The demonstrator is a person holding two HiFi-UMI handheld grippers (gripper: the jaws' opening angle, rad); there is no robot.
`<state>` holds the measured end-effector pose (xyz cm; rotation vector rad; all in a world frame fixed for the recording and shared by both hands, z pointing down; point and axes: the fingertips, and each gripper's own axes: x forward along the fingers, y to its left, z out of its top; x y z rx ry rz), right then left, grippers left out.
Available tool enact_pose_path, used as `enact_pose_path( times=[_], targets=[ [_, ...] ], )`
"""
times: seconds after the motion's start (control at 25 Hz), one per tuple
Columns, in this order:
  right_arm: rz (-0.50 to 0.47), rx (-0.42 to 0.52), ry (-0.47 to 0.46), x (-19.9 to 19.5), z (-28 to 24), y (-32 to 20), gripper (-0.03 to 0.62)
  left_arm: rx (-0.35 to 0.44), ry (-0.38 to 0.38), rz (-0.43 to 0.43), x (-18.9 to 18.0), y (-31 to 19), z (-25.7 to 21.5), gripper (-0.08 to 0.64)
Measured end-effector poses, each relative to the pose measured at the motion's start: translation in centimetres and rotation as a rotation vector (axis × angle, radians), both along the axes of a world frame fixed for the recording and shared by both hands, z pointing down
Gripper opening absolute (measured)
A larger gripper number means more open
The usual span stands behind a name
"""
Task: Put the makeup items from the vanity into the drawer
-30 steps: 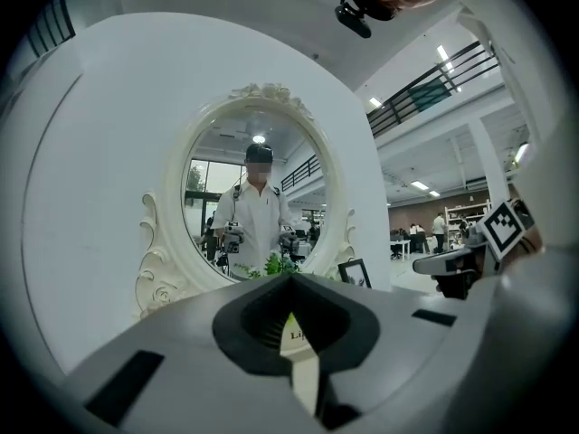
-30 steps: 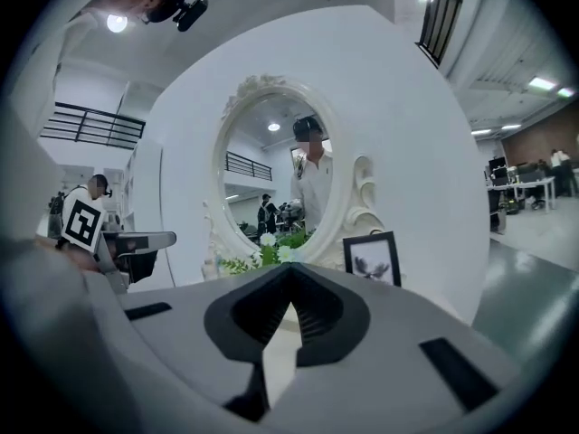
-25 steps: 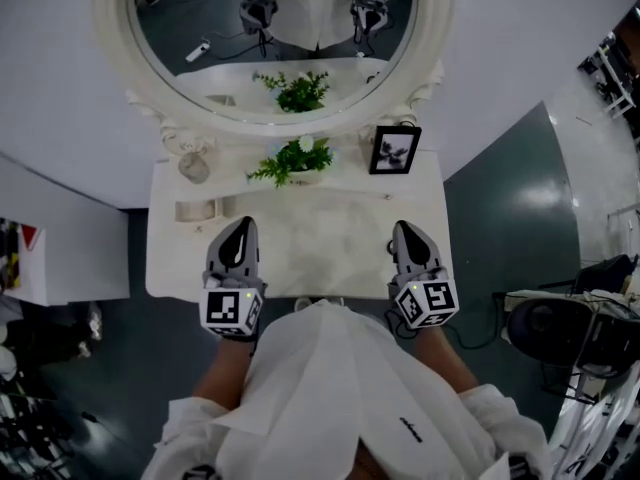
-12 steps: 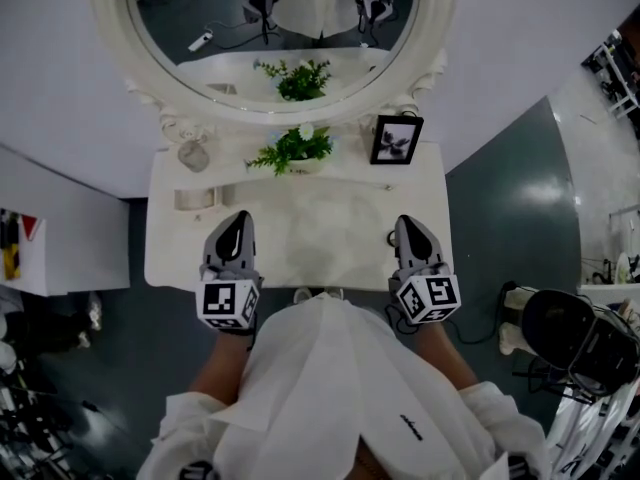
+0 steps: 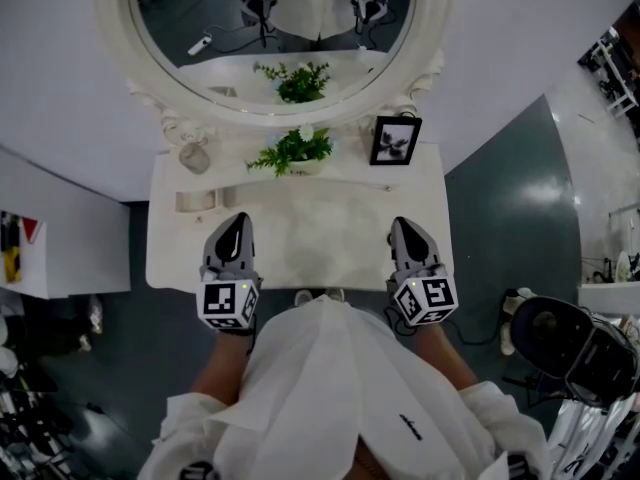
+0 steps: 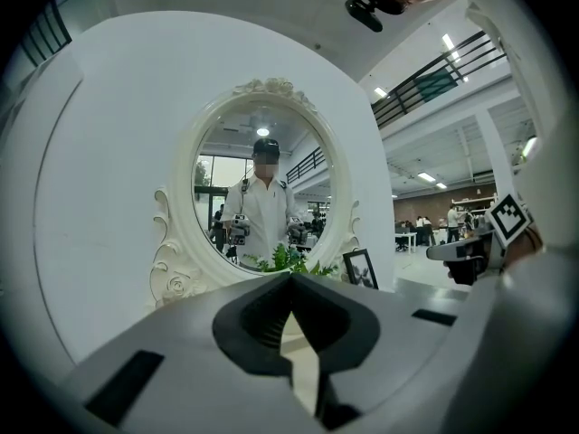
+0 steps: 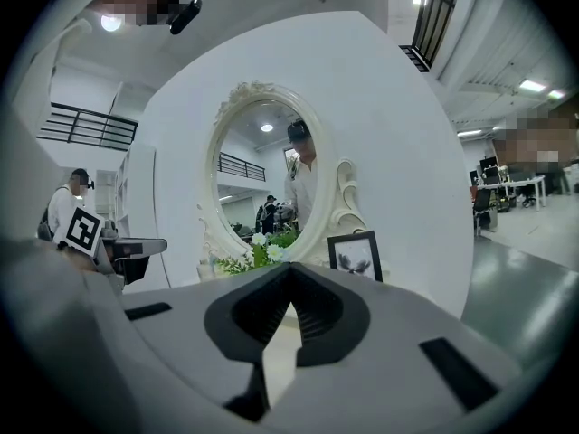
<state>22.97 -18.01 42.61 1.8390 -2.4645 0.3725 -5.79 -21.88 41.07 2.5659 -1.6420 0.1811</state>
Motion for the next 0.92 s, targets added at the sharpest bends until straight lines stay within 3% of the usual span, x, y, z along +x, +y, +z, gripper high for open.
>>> enact_pose_path(
  times=[0.92],
  targets=[
    [-0.01, -0.013, 0.007, -1.2, 0.2, 0.3, 0.017, -0.027, 0.001, -0.005, -0.7, 0.2, 0.9, 0.028]
  ],
)
